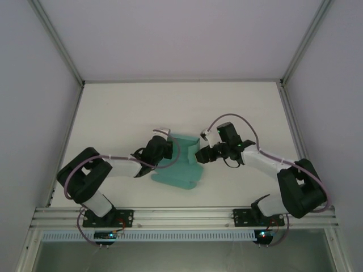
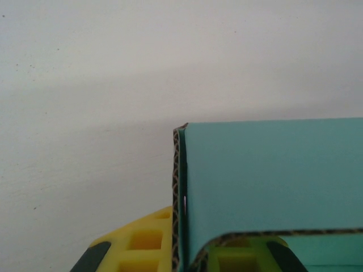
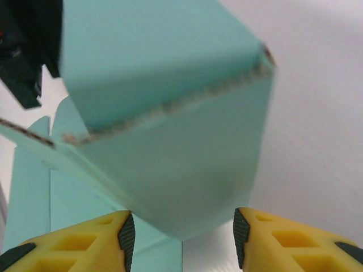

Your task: Assemble paper box

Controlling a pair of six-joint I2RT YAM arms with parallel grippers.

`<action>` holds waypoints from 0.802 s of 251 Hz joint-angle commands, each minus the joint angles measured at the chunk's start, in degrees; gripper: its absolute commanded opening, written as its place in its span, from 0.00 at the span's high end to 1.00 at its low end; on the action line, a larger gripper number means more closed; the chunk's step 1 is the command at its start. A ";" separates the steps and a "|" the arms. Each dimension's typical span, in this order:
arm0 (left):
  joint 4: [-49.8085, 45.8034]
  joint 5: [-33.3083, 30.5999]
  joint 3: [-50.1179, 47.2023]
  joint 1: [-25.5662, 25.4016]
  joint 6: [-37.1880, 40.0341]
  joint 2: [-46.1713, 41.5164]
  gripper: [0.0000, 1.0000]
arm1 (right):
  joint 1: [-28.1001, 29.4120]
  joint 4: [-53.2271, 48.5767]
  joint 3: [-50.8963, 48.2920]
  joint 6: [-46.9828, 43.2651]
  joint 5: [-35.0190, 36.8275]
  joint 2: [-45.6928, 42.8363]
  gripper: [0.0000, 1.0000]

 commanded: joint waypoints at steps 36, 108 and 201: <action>-4.75 -3.00 1.18 -2.93 1.67 3.47 1.00 | 7.27 3.74 3.67 8.42 31.12 2.91 0.52; -5.65 -3.08 1.65 -3.67 1.31 4.86 1.00 | 10.33 13.73 -1.85 19.37 43.93 6.30 0.61; -7.56 -2.64 2.62 -4.29 1.58 5.87 1.00 | 9.60 21.70 -3.64 12.82 33.39 6.58 0.63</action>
